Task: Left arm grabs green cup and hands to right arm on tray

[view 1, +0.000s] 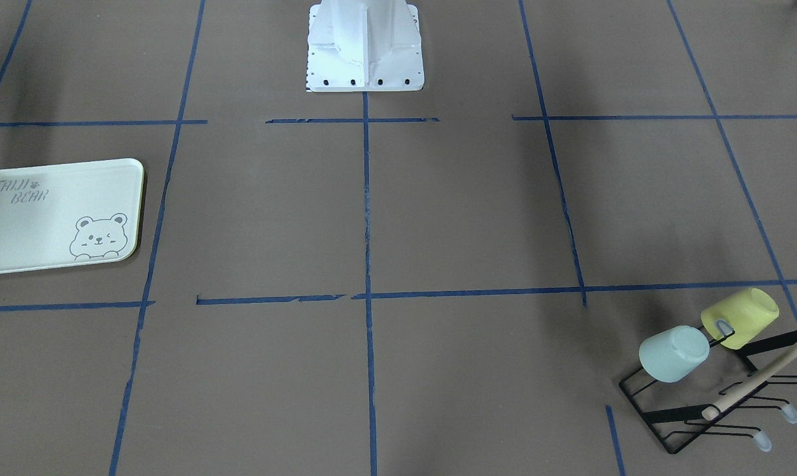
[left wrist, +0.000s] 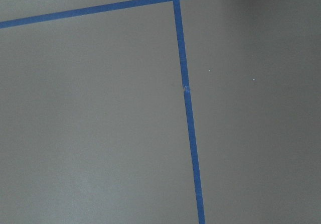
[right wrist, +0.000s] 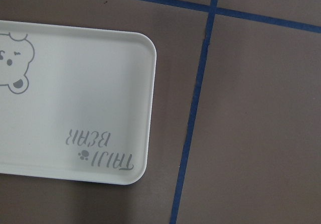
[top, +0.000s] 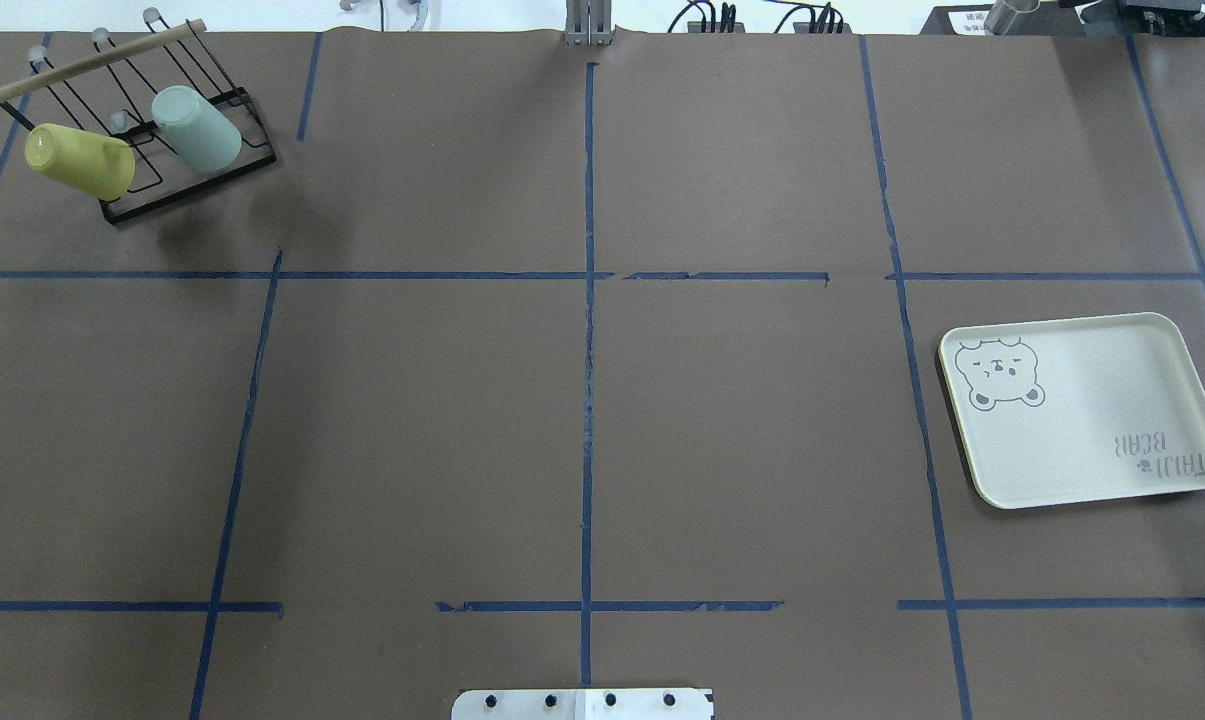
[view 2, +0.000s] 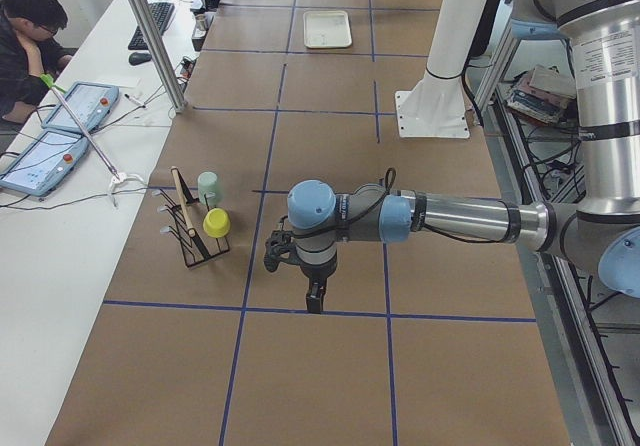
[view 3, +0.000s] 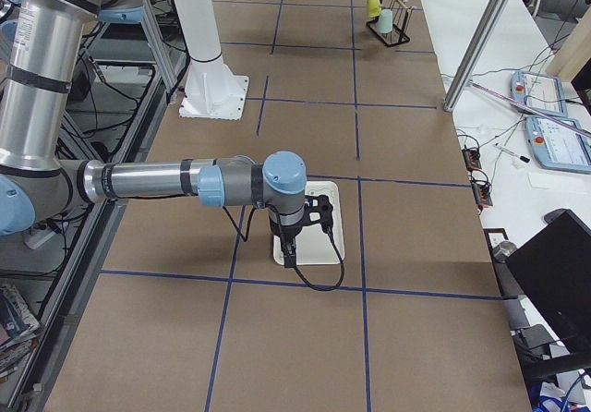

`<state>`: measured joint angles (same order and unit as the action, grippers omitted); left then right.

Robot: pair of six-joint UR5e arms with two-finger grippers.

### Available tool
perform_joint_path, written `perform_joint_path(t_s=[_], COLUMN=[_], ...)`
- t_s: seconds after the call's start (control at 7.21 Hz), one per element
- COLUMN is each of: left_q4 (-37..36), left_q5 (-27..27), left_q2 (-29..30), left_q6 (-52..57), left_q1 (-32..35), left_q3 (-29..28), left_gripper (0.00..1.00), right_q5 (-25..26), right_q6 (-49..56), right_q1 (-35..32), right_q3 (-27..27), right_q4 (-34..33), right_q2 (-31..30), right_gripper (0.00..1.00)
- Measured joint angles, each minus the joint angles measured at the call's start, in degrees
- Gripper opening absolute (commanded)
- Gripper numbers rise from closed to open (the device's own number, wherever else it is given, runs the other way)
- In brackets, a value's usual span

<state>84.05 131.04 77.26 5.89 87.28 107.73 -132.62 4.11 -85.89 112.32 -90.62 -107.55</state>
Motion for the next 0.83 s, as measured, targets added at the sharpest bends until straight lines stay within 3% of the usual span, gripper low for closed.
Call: perform_joint_path(t_s=[0.55,0.83], left_q4=[0.2,4.7], left_q5=[-0.1,-0.3], left_q2=[0.4,4.9], left_q6=[-0.1,-0.3], left_q1=[-0.3,-0.9], left_q3=[0.1,-1.4], left_gripper=[1.0,1.0], right_q5=[0.0,0.0], right_q6=[0.0,0.1], right_q1=[0.0,0.0], right_q3=[0.2,0.2], right_q4=[0.1,0.1], right_q2=[0.1,0.3], right_gripper=[1.0,1.0])
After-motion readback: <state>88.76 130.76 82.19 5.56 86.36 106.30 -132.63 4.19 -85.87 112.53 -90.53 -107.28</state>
